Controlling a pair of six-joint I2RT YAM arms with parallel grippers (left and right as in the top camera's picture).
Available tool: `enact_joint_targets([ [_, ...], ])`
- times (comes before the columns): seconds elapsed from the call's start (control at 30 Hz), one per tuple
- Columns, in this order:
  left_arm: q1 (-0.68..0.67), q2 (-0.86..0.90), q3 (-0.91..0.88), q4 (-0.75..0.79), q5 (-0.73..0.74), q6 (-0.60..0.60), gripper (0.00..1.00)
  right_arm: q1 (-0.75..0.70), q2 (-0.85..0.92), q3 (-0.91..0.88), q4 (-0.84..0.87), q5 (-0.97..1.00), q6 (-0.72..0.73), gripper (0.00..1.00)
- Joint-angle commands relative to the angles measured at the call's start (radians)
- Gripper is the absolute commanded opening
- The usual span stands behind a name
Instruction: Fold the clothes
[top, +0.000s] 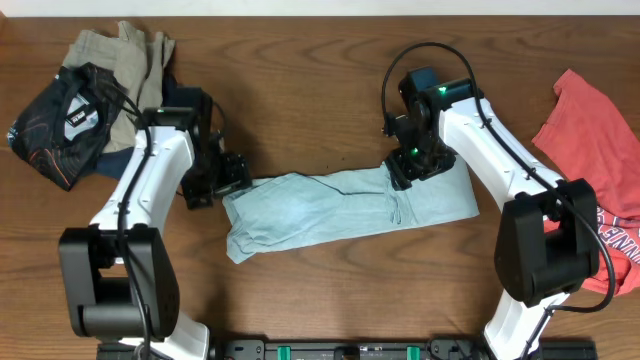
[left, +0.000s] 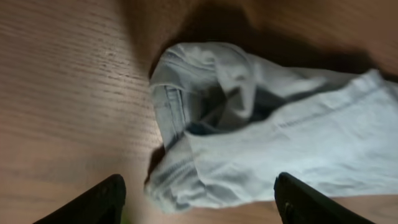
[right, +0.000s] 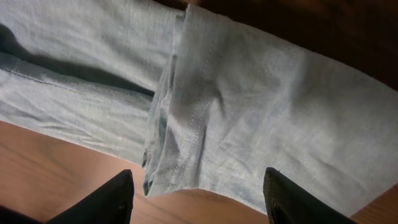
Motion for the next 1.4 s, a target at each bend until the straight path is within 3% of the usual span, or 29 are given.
enact_joint_targets([
  [0.0,0.000,0.034,-0.058,0.027,-0.002,-0.005,0.79,0.003,-0.010,-0.005,0.006,-0.009,-0.004,0.65],
  [0.2,0.000,0.078,-0.159,0.135,0.026,-0.005,0.79,0.003,-0.010,-0.005,0.008,-0.008,-0.004,0.65],
  [0.37,-0.003,0.091,-0.239,0.259,0.184,-0.005,0.75,0.003,-0.010,-0.005,0.024,-0.008,-0.004,0.66],
  [0.47,-0.016,0.091,-0.266,0.297,0.228,-0.005,0.59,0.003,-0.010,-0.005,0.024,-0.006,-0.004,0.66],
  [0.53,-0.028,0.091,-0.269,0.296,0.226,-0.005,0.45,0.003,-0.010,-0.005,0.024,0.010,-0.004,0.66],
  [0.6,-0.031,0.091,-0.269,0.297,0.225,-0.005,0.22,0.003,-0.010,-0.005,0.024,0.034,-0.004,0.66],
  [0.67,-0.024,0.090,-0.264,0.301,0.209,-0.005,0.11,0.002,-0.010,-0.004,0.022,0.065,0.006,0.63],
  [0.83,0.042,0.090,-0.189,0.229,0.083,-0.005,0.08,-0.027,-0.010,0.001,0.020,0.145,0.121,0.66],
  [1.03,0.187,0.090,0.021,0.035,-0.091,-0.005,0.08,-0.131,-0.014,0.038,0.004,0.153,0.135,0.69],
  [1.2,0.280,0.090,0.213,-0.097,-0.104,-0.005,0.08,-0.231,-0.015,0.042,-0.011,0.153,0.134,0.70],
  [1.37,0.253,0.089,0.372,-0.235,-0.050,-0.006,0.07,-0.303,-0.015,0.042,-0.019,0.151,0.135,0.70],
])
